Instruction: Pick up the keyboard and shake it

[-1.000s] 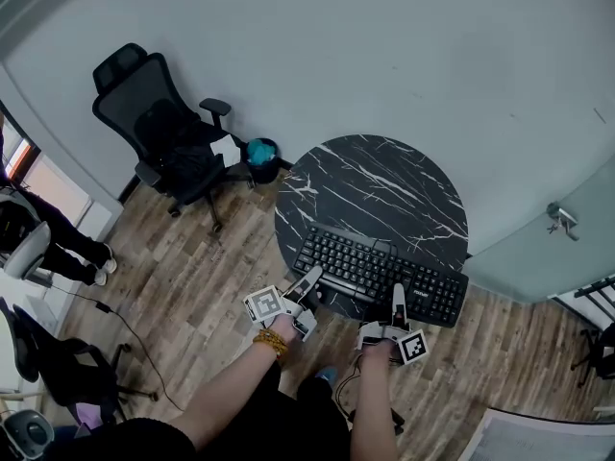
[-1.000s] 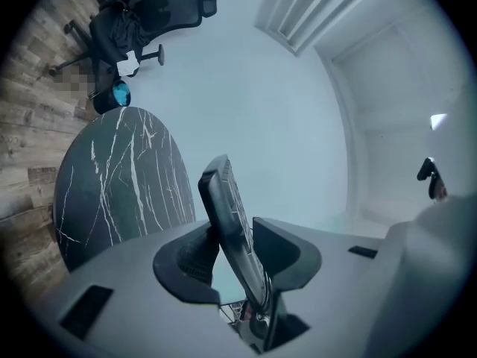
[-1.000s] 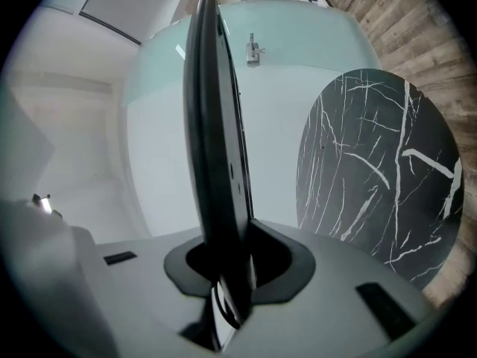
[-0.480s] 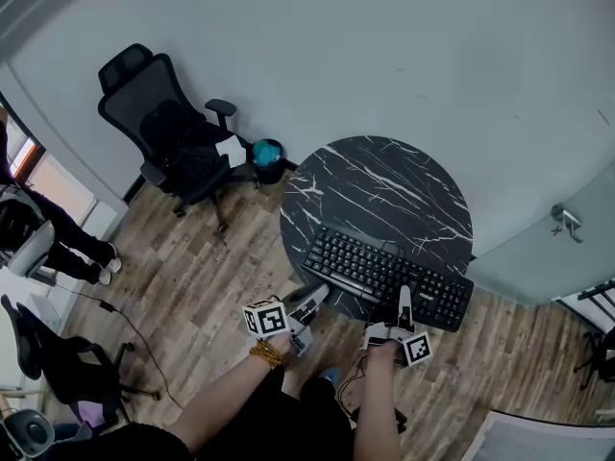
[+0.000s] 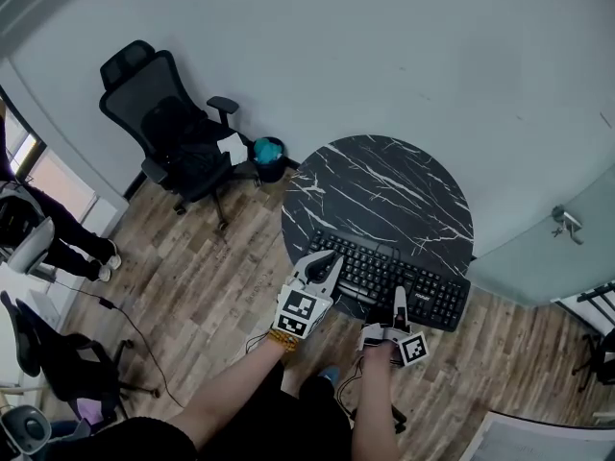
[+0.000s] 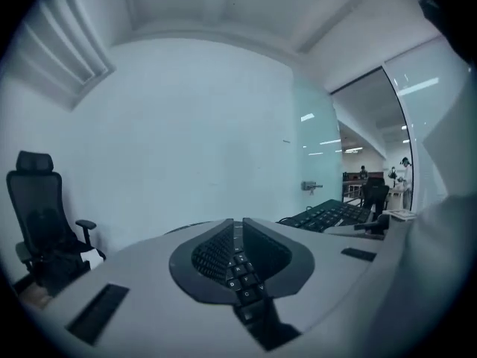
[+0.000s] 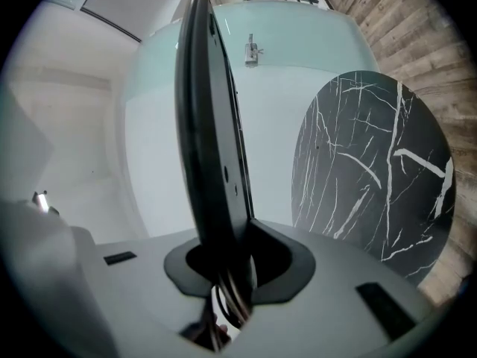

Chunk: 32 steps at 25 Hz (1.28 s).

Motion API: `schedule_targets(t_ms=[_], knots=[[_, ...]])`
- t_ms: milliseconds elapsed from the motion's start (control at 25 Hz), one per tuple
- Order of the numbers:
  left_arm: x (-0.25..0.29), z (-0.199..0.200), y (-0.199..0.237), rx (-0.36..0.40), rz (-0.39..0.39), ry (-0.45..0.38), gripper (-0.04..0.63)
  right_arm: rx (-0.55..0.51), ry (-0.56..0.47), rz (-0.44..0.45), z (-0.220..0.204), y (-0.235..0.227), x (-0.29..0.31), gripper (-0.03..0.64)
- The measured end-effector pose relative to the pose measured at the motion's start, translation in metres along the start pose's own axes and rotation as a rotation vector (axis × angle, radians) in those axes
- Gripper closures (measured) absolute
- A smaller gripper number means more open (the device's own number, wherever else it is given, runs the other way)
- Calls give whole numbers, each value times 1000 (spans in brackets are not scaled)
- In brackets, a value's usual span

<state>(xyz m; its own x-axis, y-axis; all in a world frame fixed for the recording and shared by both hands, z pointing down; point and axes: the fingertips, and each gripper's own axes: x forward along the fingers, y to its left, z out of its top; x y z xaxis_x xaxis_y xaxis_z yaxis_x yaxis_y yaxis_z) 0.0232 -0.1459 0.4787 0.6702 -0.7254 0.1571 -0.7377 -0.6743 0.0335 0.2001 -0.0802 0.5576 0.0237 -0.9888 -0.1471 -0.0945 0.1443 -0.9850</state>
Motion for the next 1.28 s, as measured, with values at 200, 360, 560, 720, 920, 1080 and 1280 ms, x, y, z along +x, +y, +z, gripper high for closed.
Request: schedule_targets(t_ms=[200,360,560,720,920,1080,1280], knots=[[5,-10,-9,128,11,54,554,-19,-2,-12,-1,1,-1,537],[9,-18,-16,123,-6,84,557,-68,5,-29,2,0,-4,537],[12,-18,-23,144,-37,88,558,-117,31,-47,4,-1,-4,537],[12,-13,-25,129,-33,70,558,-187,43,-64,12,2,-6,537],[11,-3,-16,81,-21,31,558,-365,91,-99,33,20,2,537],[11,-1,-10,56,-13,21,558,-655,149,-147,51,44,14,537],[8,5,-13,48,-17,2,558,-1095,249,-188,47,73,30,537]])
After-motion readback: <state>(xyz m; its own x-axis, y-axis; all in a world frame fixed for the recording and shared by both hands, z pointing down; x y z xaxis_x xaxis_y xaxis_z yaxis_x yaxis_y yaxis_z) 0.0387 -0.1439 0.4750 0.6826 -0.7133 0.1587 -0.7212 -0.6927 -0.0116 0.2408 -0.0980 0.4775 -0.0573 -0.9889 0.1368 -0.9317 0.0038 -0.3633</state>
